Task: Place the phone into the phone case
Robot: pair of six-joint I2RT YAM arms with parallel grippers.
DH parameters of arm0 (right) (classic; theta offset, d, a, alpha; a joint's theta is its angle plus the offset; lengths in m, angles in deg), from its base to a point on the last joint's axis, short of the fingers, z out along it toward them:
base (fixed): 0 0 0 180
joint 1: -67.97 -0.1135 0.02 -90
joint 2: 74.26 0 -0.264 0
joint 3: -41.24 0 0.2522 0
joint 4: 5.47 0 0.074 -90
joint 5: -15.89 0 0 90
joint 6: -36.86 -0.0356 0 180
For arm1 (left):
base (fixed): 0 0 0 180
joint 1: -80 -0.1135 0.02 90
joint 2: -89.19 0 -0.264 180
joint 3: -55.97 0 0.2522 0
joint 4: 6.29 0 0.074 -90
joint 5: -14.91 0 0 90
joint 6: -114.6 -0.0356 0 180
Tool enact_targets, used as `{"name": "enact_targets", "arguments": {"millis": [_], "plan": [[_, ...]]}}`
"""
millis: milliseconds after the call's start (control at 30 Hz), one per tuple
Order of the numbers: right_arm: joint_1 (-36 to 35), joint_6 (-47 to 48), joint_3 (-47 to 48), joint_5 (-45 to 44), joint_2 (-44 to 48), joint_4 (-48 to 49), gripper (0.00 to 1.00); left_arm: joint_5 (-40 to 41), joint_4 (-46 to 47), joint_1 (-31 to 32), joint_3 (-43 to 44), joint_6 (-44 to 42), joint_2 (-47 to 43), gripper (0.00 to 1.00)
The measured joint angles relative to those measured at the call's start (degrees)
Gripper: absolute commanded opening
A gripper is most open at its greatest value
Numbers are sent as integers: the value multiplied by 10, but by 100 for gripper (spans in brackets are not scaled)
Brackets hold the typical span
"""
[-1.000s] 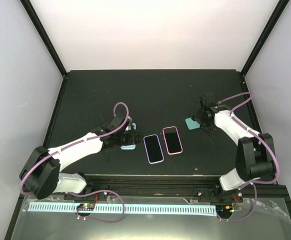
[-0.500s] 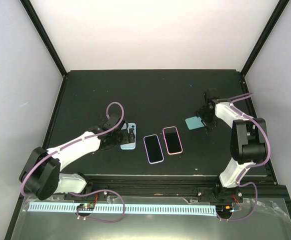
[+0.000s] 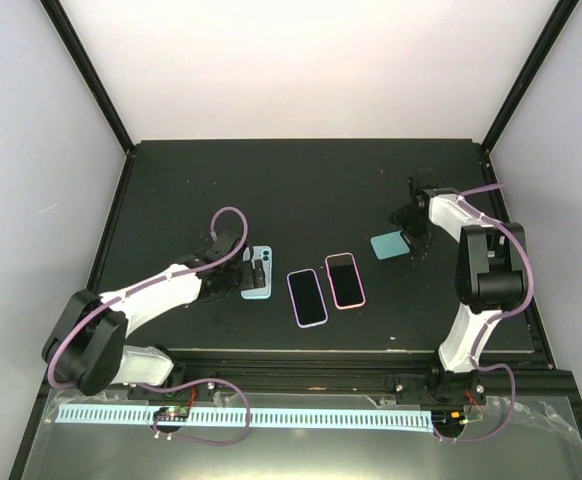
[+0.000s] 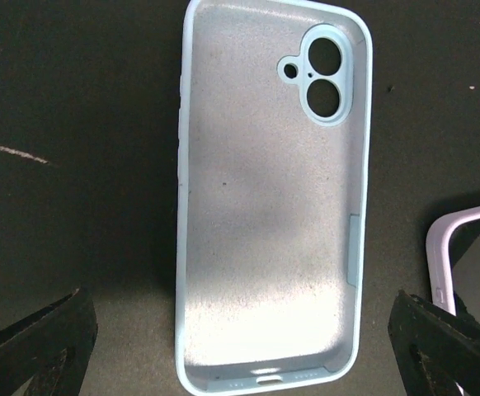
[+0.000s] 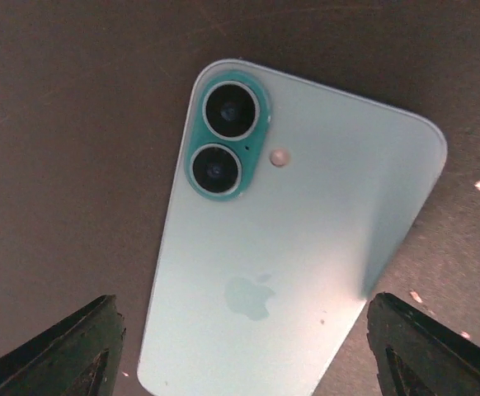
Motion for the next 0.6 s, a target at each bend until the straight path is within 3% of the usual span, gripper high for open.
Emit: {"name": "enact_targets", "arguments": {"millis": [433, 600], "plan": [[2, -30, 66, 14, -60, -49, 83, -1, 46, -3, -17, -11, 43, 98], [5, -54, 116, 12, -99, -116, 84, -7, 65, -3, -23, -14, 51, 97]]}}
